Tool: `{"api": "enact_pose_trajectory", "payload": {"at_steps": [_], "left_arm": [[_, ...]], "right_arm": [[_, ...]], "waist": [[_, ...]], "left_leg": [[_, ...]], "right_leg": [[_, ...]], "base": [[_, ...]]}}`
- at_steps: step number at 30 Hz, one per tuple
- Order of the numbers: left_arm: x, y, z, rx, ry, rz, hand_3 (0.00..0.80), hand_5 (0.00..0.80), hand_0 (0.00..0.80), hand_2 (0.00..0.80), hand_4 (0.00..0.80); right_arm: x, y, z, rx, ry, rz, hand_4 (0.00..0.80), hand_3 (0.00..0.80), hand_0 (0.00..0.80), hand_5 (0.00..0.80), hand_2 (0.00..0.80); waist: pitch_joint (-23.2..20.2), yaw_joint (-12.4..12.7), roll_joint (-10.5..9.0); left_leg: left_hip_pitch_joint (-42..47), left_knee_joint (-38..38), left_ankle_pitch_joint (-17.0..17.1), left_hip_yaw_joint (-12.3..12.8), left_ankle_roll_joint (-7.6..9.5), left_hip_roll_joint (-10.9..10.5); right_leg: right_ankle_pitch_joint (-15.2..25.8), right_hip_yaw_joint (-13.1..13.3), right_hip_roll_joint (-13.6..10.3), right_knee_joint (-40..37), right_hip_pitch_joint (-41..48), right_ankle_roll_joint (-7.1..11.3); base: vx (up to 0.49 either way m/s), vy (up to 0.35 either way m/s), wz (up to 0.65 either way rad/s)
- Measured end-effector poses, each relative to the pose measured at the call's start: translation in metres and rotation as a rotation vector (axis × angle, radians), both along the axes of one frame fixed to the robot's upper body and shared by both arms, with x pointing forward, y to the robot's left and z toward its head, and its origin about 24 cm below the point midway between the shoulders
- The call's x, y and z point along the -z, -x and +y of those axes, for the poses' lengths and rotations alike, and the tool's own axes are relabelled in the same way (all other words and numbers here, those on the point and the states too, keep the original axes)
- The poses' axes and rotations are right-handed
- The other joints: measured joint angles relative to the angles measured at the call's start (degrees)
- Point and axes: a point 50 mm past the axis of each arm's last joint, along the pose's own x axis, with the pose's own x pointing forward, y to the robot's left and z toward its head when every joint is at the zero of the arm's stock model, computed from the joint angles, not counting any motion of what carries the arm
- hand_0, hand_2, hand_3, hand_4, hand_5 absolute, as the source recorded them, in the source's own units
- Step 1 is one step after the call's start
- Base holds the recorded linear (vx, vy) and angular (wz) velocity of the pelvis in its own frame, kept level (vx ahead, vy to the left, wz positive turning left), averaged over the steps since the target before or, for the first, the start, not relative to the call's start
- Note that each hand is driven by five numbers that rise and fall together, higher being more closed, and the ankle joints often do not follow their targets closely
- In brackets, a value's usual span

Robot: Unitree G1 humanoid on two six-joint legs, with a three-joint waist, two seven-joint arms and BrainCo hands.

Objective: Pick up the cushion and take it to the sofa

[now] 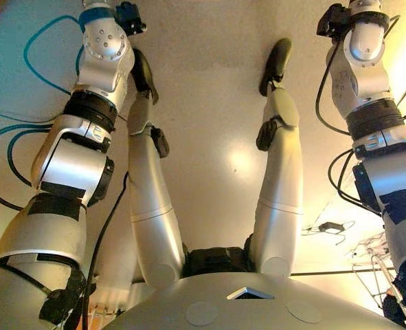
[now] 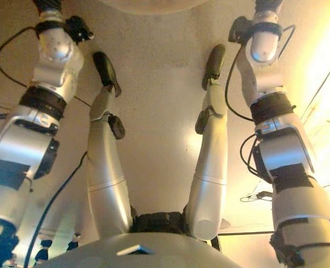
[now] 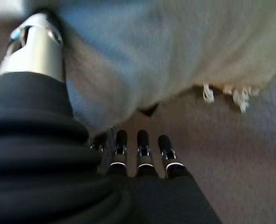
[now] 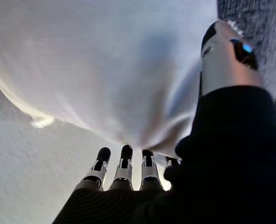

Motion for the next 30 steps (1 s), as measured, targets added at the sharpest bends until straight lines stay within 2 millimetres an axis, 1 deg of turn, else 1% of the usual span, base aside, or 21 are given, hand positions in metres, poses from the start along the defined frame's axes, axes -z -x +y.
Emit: {"api": "enact_pose_trajectory", "payload": {"at_steps": [2, 5, 6, 7, 9, 10, 11, 12, 14, 18, 22, 24, 27, 30], "left_arm": [[-0.007, -0.001, -0.007, 0.034, -0.02, 0.003, 0.0, 0.0, 0.0, 0.0, 0.0], [-0.012, -0.004, -0.019, 0.108, -0.001, 0.035, 0.0, 0.0, 0.0, 0.0, 0.0], [-0.013, -0.005, -0.022, 0.131, 0.002, 0.042, 0.351, 0.351, 0.351, 0.351, 0.351], [-0.013, -0.005, -0.024, 0.156, 0.0, 0.046, 0.8, 0.8, 0.8, 0.8, 0.8], [-0.013, -0.005, -0.028, 0.207, -0.003, 0.062, 0.8, 0.8, 0.8, 0.8, 0.8], [-0.012, -0.006, -0.028, 0.223, -0.012, 0.077, 0.8, 0.8, 0.8, 0.8, 0.8], [-0.01, -0.007, -0.029, 0.241, -0.012, 0.09, 0.8, 0.8, 0.8, 0.8, 0.8], [-0.008, -0.007, -0.029, 0.261, -0.001, 0.102, 0.8, 0.8, 0.8, 0.8, 0.8], [-0.003, -0.008, -0.029, 0.3, 0.015, 0.126, 0.8, 0.8, 0.8, 0.8, 0.8], [0.019, -0.008, -0.03, 0.354, 0.014, 0.191, 0.8, 0.8, 0.8, 0.8, 0.8], [0.048, -0.003, -0.036, 0.401, 0.039, 0.242, 0.8, 0.8, 0.8, 0.8, 0.8], [0.067, 0.003, -0.036, 0.415, 0.092, 0.261, 0.8, 0.8, 0.8, 0.8, 0.8], [0.096, 0.013, -0.034, 0.425, 0.142, 0.289, 0.8, 0.8, 0.8, 0.8, 0.8], [0.127, 0.034, -0.033, 0.429, 0.191, 0.298, 0.8, 0.8, 0.8, 0.8, 0.8]], "right_arm": [[-0.009, -0.001, 0.007, -0.05, -0.014, -0.02, 0.0, 0.0, 0.0, 0.0, 0.0], [-0.018, -0.001, 0.017, -0.109, -0.02, -0.041, 0.0, 0.0, 0.0, 0.0, 0.0], [-0.021, -0.001, 0.022, -0.137, -0.028, -0.044, 0.0, 0.0, 0.0, 0.0, 0.0], [-0.024, -0.002, 0.023, -0.161, -0.025, -0.045, 0.0, 0.0, 0.0, 0.0, 0.0], [-0.025, -0.002, 0.024, -0.213, -0.016, -0.031, 0.0, 0.0, 0.0, 0.0, 0.0], [-0.024, -0.003, 0.025, -0.23, -0.008, -0.019, 0.113, 0.113, 0.113, 0.113, 0.113], [-0.024, -0.003, 0.024, -0.238, 0.003, -0.013, 0.471, 0.471, 0.471, 0.471, 0.471], [-0.025, -0.003, 0.022, -0.239, 0.012, -0.009, 0.8, 0.8, 0.8, 0.8, 0.8], [-0.026, -0.002, 0.015, -0.231, 0.03, -0.006, 0.8, 0.8, 0.8, 0.8, 0.8], [-0.026, -0.002, 0.015, -0.228, 0.037, -0.005, 0.8, 0.8, 0.8, 0.8, 0.8], [-0.018, 0.0, 0.016, -0.227, 0.067, 0.003, 0.8, 0.8, 0.8, 0.8, 0.8], [-0.008, 0.003, 0.018, -0.231, 0.103, 0.009, 0.8, 0.8, 0.8, 0.8, 0.8], [0.014, 0.011, 0.02, -0.229, 0.155, 0.025, 0.8, 0.8, 0.8, 0.8, 0.8], [0.042, 0.025, 0.022, -0.208, 0.187, 0.038, 0.8, 0.8, 0.8, 0.8, 0.8]], "waist": [[0.0, 0.0, 0.0], [0.0, 0.1, 0.0], [0.0, 0.1, 0.0], [0.0, 0.1, 0.01], [0.0, 0.2, 0.01], [0.0, 0.3, 0.01], [0.0, 0.3, 0.01], [0.0, 0.4, 0.01], [0.0, 0.6, 0.01], [0.0, 0.5, 0.02], [0.0, 1.5, 0.02], [0.0, 1.7, 0.03], [0.0, 1.6, 0.05], [0.0, 1.7, 0.05]], "left_leg": [[-0.8, -0.1, 0.1, 0.1, 0.05, 0.0], [-1.0, -1.2, 0.3, 0.4, 0.09, -0.1], [-1.0, -1.7, 0.3, 0.5, 0.11, -0.1], [-0.9, -2.2, 0.6, 0.8, -0.09, -0.2], [-0.5, -3.0, 0.8, 0.9, -0.13, -0.5], [-0.3, -3.1, 0.8, 0.9, -0.12, -0.6], [0.0, -3.3, 0.8, 0.9, -0.13, -0.7], [0.2, -3.4, 0.8, 0.9, -0.13, -0.8], [0.4, -3.4, 0.8, 1.0, -0.13, -1.0], [0.9, -4.4, 1.8, 0.8, -0.18, -1.1], [1.7, -5.9, 2.7, 0.7, -0.4, -1.3], [2.3, -6.2, 2.8, 0.6, -0.46, -1.3], [4.7, -6.9, 2.9, 0.7, -0.42, -1.5], [9.7, -7.8, 2.8, 0.7, -0.44, -1.3]], "right_leg": [[0.2, 0.1, 0.1, -0.1, -1.0, -0.12], [0.5, 0.1, 0.1, -1.3, -1.1, -0.03], [0.6, 0.1, 0.0, -1.7, -1.1, 0.1], [0.9, 0.0, -0.1, -2.2, -1.1, 0.52], [0.9, 0.0, -0.4, -2.5, -0.9, 0.64], [0.9, 0.0, -0.5, -2.5, -0.7, 0.69], [0.8, -0.1, -0.6, -2.5, -0.6, 0.74], [0.8, -0.1, -0.7, -2.5, -0.6, 0.75], [0.8, -0.2, -0.9, -2.3, -0.5, 0.75], [0.8, -0.2, -0.9, -2.3, -0.3, 0.68], [0.8, -0.3, -1.0, -2.3, -0.2, 0.54], [0.8, -0.4, -1.0, -2.3, 0.5, 0.54], [0.6, -0.5, -1.3, -2.6, 2.8, 0.71], [0.0, -0.7, -1.4, -2.8, 7.6, 0.76]], "base": [[0.0, 0.0, 0.0], [-0.003, 0.002, 0.01], [-0.009, 0.001, 0.04], [-0.009, -0.004, 0.06], [-0.007, -0.006, 0.09], [-0.007, -0.016, 0.09], [-0.01, -0.022, 0.06], [-0.009, -0.031, 0.04], [-0.021, -0.052, 0.02], [-0.038, -0.066, 0.04], [-0.05, -0.069, 0.06], [-0.061, -0.066, 0.03], [-0.066, -0.07, 0.04], [-0.07, -0.074, -0.02]]}}
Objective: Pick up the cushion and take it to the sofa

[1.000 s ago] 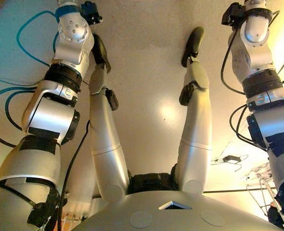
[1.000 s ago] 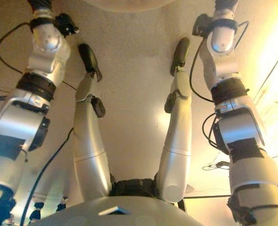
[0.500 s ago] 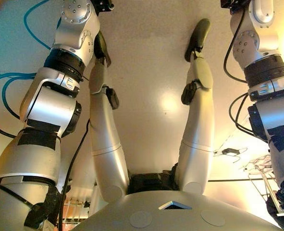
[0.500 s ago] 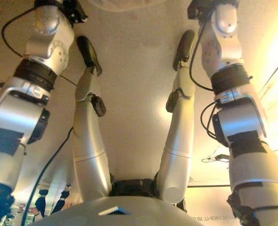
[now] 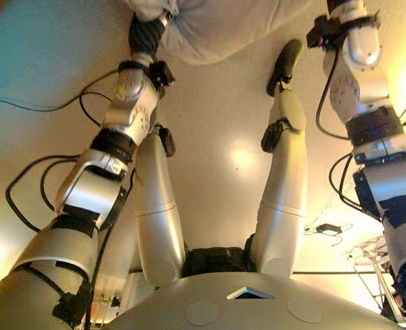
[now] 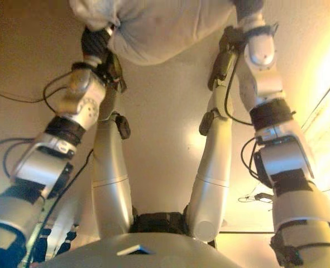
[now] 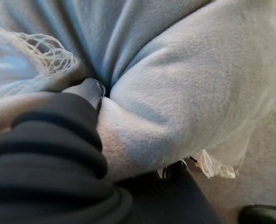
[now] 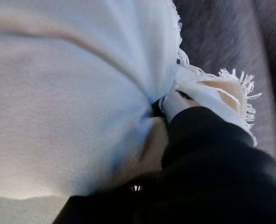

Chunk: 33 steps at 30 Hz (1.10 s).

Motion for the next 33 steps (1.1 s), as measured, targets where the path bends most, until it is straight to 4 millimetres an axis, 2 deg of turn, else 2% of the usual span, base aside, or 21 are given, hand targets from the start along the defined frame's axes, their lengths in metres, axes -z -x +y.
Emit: {"api": "enact_pose_trajectory", "payload": {"at_steps": [3, 8, 12, 15, 18, 21, 26, 28, 33], "left_arm": [[0.025, 0.017, 0.001, -0.019, 0.007, 0.034, 0.8, 0.8, 0.8, 0.8, 0.8], [0.038, 0.036, 0.003, -0.015, 0.011, 0.039, 0.8, 0.8, 0.8, 0.8, 0.8], [0.064, 0.062, 0.011, -0.019, 0.046, 0.106, 0.8, 0.8, 0.8, 0.8, 0.8], [0.07, 0.076, 0.015, 0.007, 0.045, 0.108, 0.8, 0.8, 0.8, 0.8, 0.8], [0.068, 0.081, 0.021, 0.032, 0.037, 0.09, 0.8, 0.8, 0.8, 0.8, 0.8], [0.078, 0.092, 0.027, 0.051, 0.037, 0.125, 0.8, 0.8, 0.8, 0.8, 0.8], [0.096, 0.126, 0.033, 0.067, 0.067, 0.185, 0.8, 0.8, 0.8, 0.8, 0.8], [0.11, 0.144, 0.034, 0.056, 0.089, 0.24, 0.8, 0.8, 0.8, 0.8, 0.8], [0.129, 0.167, 0.034, 0.039, 0.114, 0.331, 0.8, 0.8, 0.8, 0.8, 0.8]], "right_arm": [[0.031, 0.013, 0.0, 0.026, 0.041, 0.029, 0.8, 0.8, 0.8, 0.8, 0.8], [0.059, 0.03, -0.005, 0.078, 0.021, 0.06, 0.8, 0.8, 0.8, 0.8, 0.8], [0.092, 0.053, -0.004, 0.052, 0.016, 0.135, 0.8, 0.8, 0.8, 0.8, 0.8], [0.104, 0.071, -0.011, 0.029, 0.036, 0.155, 0.8, 0.8, 0.8, 0.8, 0.8], [0.111, 0.083, -0.015, 0.011, 0.048, 0.171, 0.8, 0.8, 0.8, 0.8, 0.8], [0.125, 0.094, -0.013, -0.008, 0.032, 0.216, 0.8, 0.8, 0.8, 0.8, 0.8], [0.145, 0.125, -0.015, -0.045, 0.015, 0.286, 0.8, 0.8, 0.8, 0.8, 0.8], [0.158, 0.139, -0.014, -0.057, 0.024, 0.34, 0.8, 0.8, 0.8, 0.8, 0.8], [0.174, 0.151, -0.011, -0.017, 0.106, 0.403, 0.8, 0.8, 0.8, 0.8, 0.8]], "waist": [[0.0, -0.2, -0.04], [0.2, -0.4, -0.3], [0.7, -0.1, -1.14], [0.6, -0.2, -1.04], [0.4, -0.1, -0.93], [0.1, 0.0, -0.5], [-3.9, 0.1, 1.72], [-9.4, 0.2, 2.11], [-16.6, 0.2, 1.53]], "left_leg": [[7.4, -2.3, -0.1, 0.4, 0.18, 0.4], [19.5, -5.7, 0.0, 1.4, -0.14, 1.1], [35.2, -10.5, -0.6, 2.7, -0.91, 2.0], [44.4, -13.6, -1.3, 2.6, -1.52, 2.0], [49.0, -15.0, -1.3, 2.5, -1.55, 2.5], [54.8, -17.4, -1.3, 2.3, -1.55, 2.8], [64.2, -22.4, -1.2, 2.8, -1.36, 2.8], [66.3, -24.4, -1.2, 3.3, -1.42, 2.8], [72.5, -27.4, -1.2, 4.2, -1.93, 2.8]], "right_leg": [[-0.2, -0.5, 0.2, -1.8, 7.3, 0.07], [-0.3, -1.7, 0.9, -4.5, 18.9, -0.12], [-0.4, -2.0, 2.0, -8.9, 32.9, -0.29], [-0.1, -2.3, 2.1, -11.6, 41.4, 0.08], [-0.1, -4.4, 2.0, -13.5, 46.9, 0.07], [0.0, -6.0, 2.1, -16.7, 53.8, 0.14], [1.6, -8.0, 2.2, -24.1, 65.1, 1.33], [1.7, -8.4, 2.3, -26.5, 67.5, 1.61], [2.2, -9.4, 2.8, -31.7, 74.9, 2.26]], "base": [[-0.059, -0.054, -0.1], [0.005, 0.009, -0.16], [0.084, 0.095, -0.34], [0.116, 0.065, -0.23], [0.208, 0.024, 0.08], [0.23, 0.017, 0.12], [0.29, 0.03, 0.09], [0.187, -0.011, 0.01], [0.077, -0.033, 0.02]]}}
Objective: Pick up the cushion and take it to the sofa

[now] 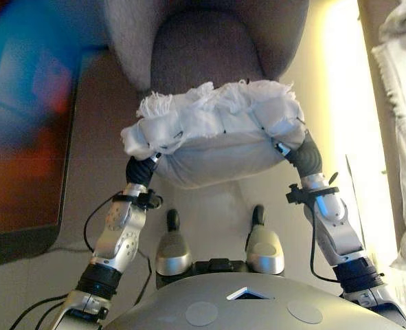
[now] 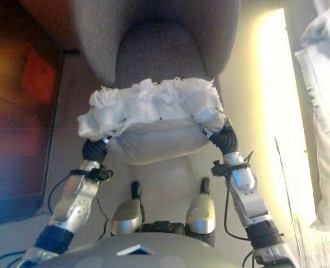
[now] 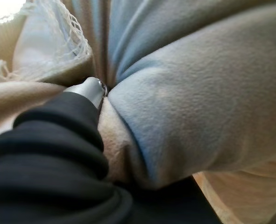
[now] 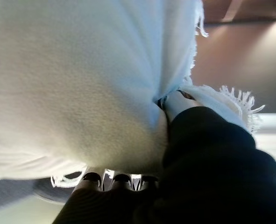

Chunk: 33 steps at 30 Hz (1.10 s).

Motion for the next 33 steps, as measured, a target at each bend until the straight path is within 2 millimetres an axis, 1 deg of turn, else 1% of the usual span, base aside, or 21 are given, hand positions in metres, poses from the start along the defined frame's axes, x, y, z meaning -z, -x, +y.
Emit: {"api": "enact_pose_trajectory", "payload": {"at_steps": [3, 7, 12, 20, 22, 26, 28, 29, 30, 31, 32, 33], "left_arm": [[0.009, 0.009, -0.002, 0.007, 0.002, 0.052, 0.8, 0.8, 0.8, 0.8, 0.8], [0.018, 0.02, -0.002, 0.01, 0.003, 0.104, 0.8, 0.8, 0.8, 0.8, 0.8], [0.018, 0.021, -0.001, 0.012, -0.002, 0.108, 0.8, 0.8, 0.8, 0.8, 0.8], [0.018, 0.021, 0.001, 0.014, -0.013, 0.11, 0.8, 0.8, 0.8, 0.8, 0.8], [0.017, 0.021, 0.004, 0.012, -0.025, 0.11, 0.8, 0.8, 0.8, 0.8, 0.8], [0.017, 0.018, 0.005, -0.01, -0.026, 0.112, 0.8, 0.8, 0.8, 0.8, 0.8], [0.017, 0.018, 0.004, -0.017, -0.013, 0.112, 0.8, 0.8, 0.8, 0.8, 0.8], [0.017, 0.018, 0.003, -0.018, -0.009, 0.112, 0.8, 0.8, 0.8, 0.8, 0.8], [0.016, 0.017, 0.003, -0.018, -0.006, 0.109, 0.8, 0.8, 0.8, 0.8, 0.8], [0.015, 0.016, 0.002, -0.016, -0.005, 0.104, 0.8, 0.8, 0.8, 0.8, 0.8], [0.015, 0.013, 0.001, -0.012, 0.0, 0.099, 0.8, 0.8, 0.8, 0.8, 0.8], [0.014, 0.01, -0.001, -0.009, 0.011, 0.095, 0.8, 0.8, 0.8, 0.8, 0.8]], "right_arm": [[0.009, 0.007, -0.001, 0.023, 0.0, 0.052, 0.8, 0.8, 0.8, 0.8, 0.8], [0.021, 0.019, -0.002, 0.029, 0.0, 0.112, 0.8, 0.8, 0.8, 0.8, 0.8], [0.023, 0.021, -0.002, 0.03, 0.007, 0.123, 0.8, 0.8, 0.8, 0.8, 0.8], [0.024, 0.021, 0.002, 0.045, 0.001, 0.126, 0.8, 0.8, 0.8, 0.8, 0.8], [0.025, 0.021, 0.005, 0.044, -0.002, 0.126, 0.8, 0.8, 0.8, 0.8, 0.8], [0.021, 0.013, 0.008, 0.037, 0.003, 0.104, 0.8, 0.8, 0.8, 0.8, 0.8], [0.018, 0.01, 0.009, 0.034, 0.001, 0.091, 0.8, 0.8, 0.8, 0.8, 0.8], [0.018, 0.009, 0.008, 0.035, 0.003, 0.089, 0.8, 0.8, 0.8, 0.8, 0.8], [0.017, 0.009, 0.007, 0.034, 0.009, 0.088, 0.8, 0.8, 0.8, 0.8, 0.8], [0.017, 0.009, 0.006, 0.035, 0.015, 0.088, 0.8, 0.8, 0.8, 0.8, 0.8], [0.017, 0.009, 0.004, 0.035, 0.022, 0.087, 0.8, 0.8, 0.8, 0.8, 0.8], [0.016, 0.009, 0.002, 0.039, 0.031, 0.085, 0.8, 0.8, 0.8, 0.8, 0.8]], "waist": [[-2.7, 0.0, -0.31], [-5.1, 0.0, -0.48], [-5.8, -0.1, -0.56], [-6.7, -0.1, 0.01], [-6.7, -0.1, 0.16], [-5.5, 0.1, 1.38], [-4.4, 0.3, 2.62], [-3.9, 0.6, 3.22], [-2.9, 1.2, 3.7], [-2.1, 1.2, 3.84], [-1.6, 0.9, 3.63], [-1.2, 0.8, 3.47]], "left_leg": [[1.5, -0.1, -0.4, 0.0, -0.29, 0.3], [1.6, -0.1, -0.5, 0.1, -0.05, 0.8], [1.7, -0.3, -0.1, 0.2, 0.47, 1.1], [2.2, 0.0, 0.1, 0.0, 0.65, 1.9], [2.8, 0.0, 0.1, 0.0, 0.65, 2.5], [3.5, 0.6, 0.1, 0.0, 0.74, 4.2], [3.5, 1.4, 0.1, 0.1, 0.8, 5.4], [3.4, 1.8, -0.2, 0.1, 1.28, 5.8], [2.9, 3.1, -0.3, 0.5, 3.1, 6.2], [2.0, 4.3, -0.3, 1.8, 5.46, 6.4], [0.3, 5.7, 0.5, 4.0, 7.66, 6.7], [-1.0, 6.6, 1.2, 5.6, 11.1, 6.7]], "right_leg": [[0.0, -0.2, 0.7, -0.8, 1.9, -0.17], [0.0, -0.4, 1.0, -0.8, 1.9, -0.43], [0.2, -0.3, 1.0, -1.0, 1.9, -0.72], [0.5, -0.4, 2.0, -0.7, 2.4, -1.27], [0.3, -0.3, 2.5, -0.6, 2.9, -1.41], [-0.8, -0.2, 4.2, 0.9, 2.9, -2.28], [-1.6, 0.0, 5.1, 2.4, 2.6, -2.98], [-1.8, 0.0, 5.6, 2.9, 2.5, -3.33], [-2.3, -0.2, 6.2, 4.1, 2.3, -3.73], [-2.7, -0.7, 6.5, 5.1, 2.1, -4.09], [-3.6, -1.8, 5.8, 6.2, 1.2, -4.66], [-4.1, -2.8, 5.7, 7.6, 0.2, -4.94]], "base": [[0.004, -0.019, 0.02], [-0.019, -0.037, -0.01], [-0.042, -0.07, -0.01], [-0.045, -0.121, 0.0], [-0.052, -0.179, -0.01], [-0.014, -0.183, -0.03], [-0.022, -0.168, -0.01], [-0.094, -0.211, -0.02], [-0.139, -0.226, 0.06], [-0.144, -0.22, 0.29], [-0.122, -0.223, 0.49], [-0.101, -0.2, 0.43]]}}
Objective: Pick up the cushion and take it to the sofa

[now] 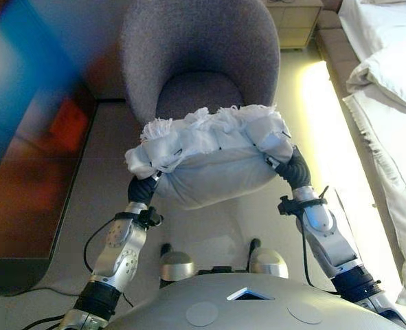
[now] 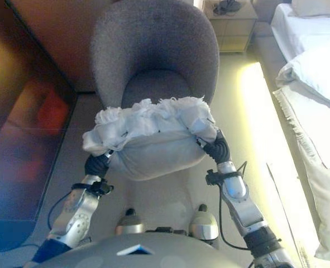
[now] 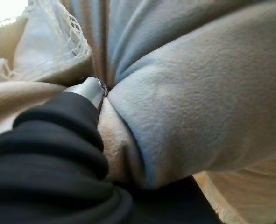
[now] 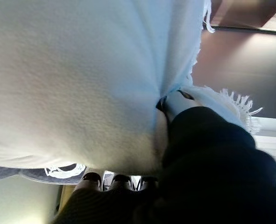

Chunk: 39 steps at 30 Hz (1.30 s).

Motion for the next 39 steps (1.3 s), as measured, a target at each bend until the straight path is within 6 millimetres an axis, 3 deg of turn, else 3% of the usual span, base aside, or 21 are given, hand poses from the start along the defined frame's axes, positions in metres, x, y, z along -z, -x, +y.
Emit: {"api": "enact_pose_trajectory", "payload": {"at_steps": [1, 2, 3, 6, 8, 13, 17, 21, 25, 34, 35, 37, 38, 39], "left_arm": [[0.0, -0.001, -0.003, 0.0, 0.015, -0.003, 0.8, 0.8, 0.8, 0.8, 0.8], [0.001, 0.0, -0.006, 0.002, 0.027, 0.002, 0.8, 0.8, 0.8, 0.8, 0.8], [0.002, 0.003, -0.006, 0.005, 0.031, 0.008, 0.8, 0.8, 0.8, 0.8, 0.8], [0.003, 0.004, -0.006, 0.021, 0.035, 0.004, 0.8, 0.8, 0.8, 0.8, 0.8], [0.002, 0.003, -0.007, 0.025, 0.038, 0.0, 0.8, 0.8, 0.8, 0.8, 0.8], [-0.002, -0.003, -0.006, 0.013, 0.032, -0.016, 0.8, 0.8, 0.8, 0.8, 0.8], [-0.001, -0.002, -0.006, 0.009, 0.031, -0.014, 0.8, 0.8, 0.8, 0.8, 0.8], [0.001, 0.001, -0.006, 0.006, 0.034, -0.003, 0.8, 0.8, 0.8, 0.8, 0.8], [0.001, 0.002, -0.003, -0.005, 0.028, -0.003, 0.8, 0.8, 0.8, 0.8, 0.8], [-0.001, 0.001, -0.001, -0.013, 0.026, -0.018, 0.8, 0.8, 0.8, 0.8, 0.8], [-0.001, 0.001, -0.001, -0.014, 0.027, -0.02, 0.8, 0.8, 0.8, 0.8, 0.8], [-0.002, 0.001, -0.001, -0.018, 0.029, -0.027, 0.8, 0.8, 0.8, 0.8, 0.8], [-0.003, 0.001, 0.0, -0.026, 0.031, -0.041, 0.8, 0.8, 0.8, 0.8, 0.8], [-0.004, 0.0, 0.004, -0.03, 0.02, -0.051, 0.8, 0.8, 0.8, 0.8, 0.8]], "right_arm": [[-0.001, 0.0, -0.003, 0.001, 0.013, -0.002, 0.8, 0.8, 0.8, 0.8, 0.8], [-0.002, -0.001, -0.006, 0.0, 0.025, -0.002, 0.8, 0.8, 0.8, 0.8, 0.8], [-0.002, 0.0, -0.008, -0.008, 0.024, 0.0, 0.8, 0.8, 0.8, 0.8, 0.8], [-0.004, 0.001, -0.01, -0.015, 0.021, -0.011, 0.8, 0.8, 0.8, 0.8, 0.8], [-0.003, 0.003, -0.011, -0.007, 0.021, -0.007, 0.8, 0.8, 0.8, 0.8, 0.8], [-0.003, 0.002, -0.007, 0.014, -0.019, -0.015, 0.8, 0.8, 0.8, 0.8, 0.8], [-0.002, 0.002, -0.007, 0.009, -0.018, -0.012, 0.8, 0.8, 0.8, 0.8, 0.8], [0.0, 0.004, -0.005, 0.014, -0.03, -0.006, 0.8, 0.8, 0.8, 0.8, 0.8], [0.002, 0.005, 0.0, 0.022, -0.062, 0.0, 0.8, 0.8, 0.8, 0.8, 0.8], [0.002, 0.005, 0.002, 0.022, -0.063, -0.005, 0.8, 0.8, 0.8, 0.8, 0.8], [0.002, 0.005, 0.002, 0.021, -0.062, -0.005, 0.8, 0.8, 0.8, 0.8, 0.8], [0.0, 0.003, 0.002, 0.015, -0.056, -0.01, 0.8, 0.8, 0.8, 0.8, 0.8], [-0.002, 0.0, 0.003, 0.001, -0.051, -0.023, 0.8, 0.8, 0.8, 0.8, 0.8], [-0.004, -0.003, 0.006, -0.015, -0.05, -0.032, 0.8, 0.8, 0.8, 0.8, 0.8]], "waist": [[0.4, 0.2, -0.11], [0.5, 0.6, 0.05], [0.6, 0.6, -0.07], [0.9, 0.3, -0.55], [1.0, 0.4, -1.03], [0.0, 0.5, -2.84], [-1.5, 0.7, -3.24], [-3.5, 0.6, -3.62], [-4.9, 0.4, -4.5], [-4.9, 0.4, -4.3], [-4.8, 0.5, -4.27], [-4.2, 0.6, -3.86], [-3.1, 0.9, -3.38], [-2.3, 1.3, -4.21]], "left_leg": [[-0.6, 0.4, -0.1, -0.1, 2.06, -0.1], [-1.5, 1.4, -2.0, -1.1, 2.91, -0.5], [-2.1, 2.3, -4.1, -2.0, 2.58, -1.1], [-3.6, 2.9, -8.8, -3.9, -1.37, -4.2], [-3.0, 1.7, -8.8, -4.2, -1.43, -6.1], [-1.4, -2.1, -8.2, -4.4, -2.19, -7.7], [0.4, -4.7, -5.3, -4.4, -4.33, -7.8], [2.6, -6.7, -0.7, -4.9, -4.88, -7.7], [3.3, -6.6, -0.1, -5.0, -7.67, -8.1], [3.4, -6.4, -0.6, -4.5, -7.51, -7.7], [2.7, -5.1, -1.1, -4.2, -7.56, -7.3], [0.7, -1.2, -2.7, -4.1, -6.1, -6.0], [-1.1, 2.6, -3.7, -3.9, -5.62, -4.6], [-2.9, 6.2, -3.9, -3.8, -5.37, -4.3]], "right_leg": [[-0.6, 0.0, -0.4, 1.5, -1.5, -0.45], [-0.8, 0.2, -0.5, 2.5, -2.3, -0.71], [-1.1, 0.4, -0.9, 3.6, -3.3, -0.75], [-0.7, 1.9, -2.9, 4.8, -5.7, -0.01], [0.2, 3.2, -4.4, 4.2, -5.4, 0.86], [2.0, 4.0, -4.7, -1.0, -3.2, 1.67], [3.7, 4.2, -4.4, -4.7, -0.9, 2.23], [5.2, 4.5, -3.6, -8.7, 2.2, 2.82], [4.8, 4.5, -4.0, -8.5, 2.7, 3.6], [4.2, 4.4, -3.8, -8.3, 2.8, 3.91], [3.9, 4.5, -3.6, -7.7, 2.3, 3.47], [2.4, 4.5, -2.8, -3.3, -0.2, 2.66], [-1.6, 4.1, -1.7, 5.8, -4.3, 1.07], [-7.3, 4.1, -1.5, 15.9, -9.0, -0.95]], "base": [[-0.085, -0.153, 0.18], [-0.073, -0.103, -0.04], [-0.061, -0.068, -0.12], [-0.03, -0.003, -0.14], [0.0, 0.079, -0.14], [-0.007, 0.043, 0.12], [0.004, -0.005, -0.02], [0.024, -0.006, -0.1], [0.007, -0.009, -0.02], [0.003, -0.077, 0.0], [-0.042, -0.132, -0.07], [-0.05, -0.158, -0.17], [-0.008, -0.134, -0.32], [0.055, -0.069, -0.18]]}}
